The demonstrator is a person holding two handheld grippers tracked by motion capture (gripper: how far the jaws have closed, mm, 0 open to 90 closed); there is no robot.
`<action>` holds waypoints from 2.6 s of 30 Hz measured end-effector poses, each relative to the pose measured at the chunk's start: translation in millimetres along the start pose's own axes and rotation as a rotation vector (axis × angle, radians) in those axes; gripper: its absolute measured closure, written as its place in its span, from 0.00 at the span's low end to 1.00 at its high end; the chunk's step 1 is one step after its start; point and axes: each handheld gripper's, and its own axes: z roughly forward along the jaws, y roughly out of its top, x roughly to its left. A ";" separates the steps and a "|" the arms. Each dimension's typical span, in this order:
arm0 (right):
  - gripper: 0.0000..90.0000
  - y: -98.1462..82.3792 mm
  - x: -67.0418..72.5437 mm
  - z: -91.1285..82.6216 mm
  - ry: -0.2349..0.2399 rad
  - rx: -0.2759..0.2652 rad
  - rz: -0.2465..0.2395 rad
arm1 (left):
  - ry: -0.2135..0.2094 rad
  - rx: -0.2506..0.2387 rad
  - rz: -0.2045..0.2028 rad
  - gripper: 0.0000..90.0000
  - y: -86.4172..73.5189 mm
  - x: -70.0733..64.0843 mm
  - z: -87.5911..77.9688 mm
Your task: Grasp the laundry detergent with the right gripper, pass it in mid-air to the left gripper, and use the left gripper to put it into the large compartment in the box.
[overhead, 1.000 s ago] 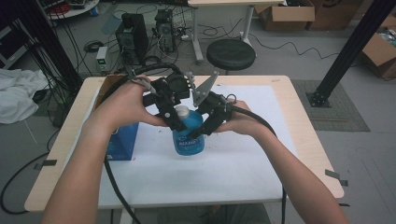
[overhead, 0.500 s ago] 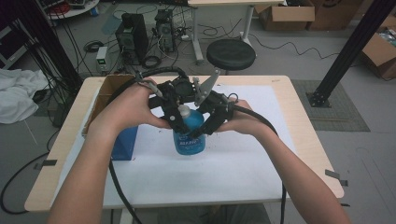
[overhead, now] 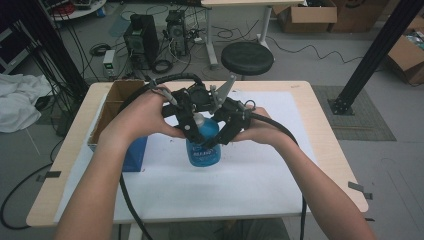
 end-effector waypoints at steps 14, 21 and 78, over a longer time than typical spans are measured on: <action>0.50 -1.5 -0.6 -1.0 -0.007 -0.005 0.000 | 0.001 0.002 0.003 0.30 -0.8 -0.2 0.7; 0.50 -1.5 0.0 0.6 -0.006 0.001 0.003 | -0.001 0.005 0.003 0.31 -0.7 0.2 2.0; 0.24 -16.1 -6.9 -2.1 -0.059 -0.004 0.069 | -0.067 0.094 -0.137 0.43 0.5 19.6 -12.0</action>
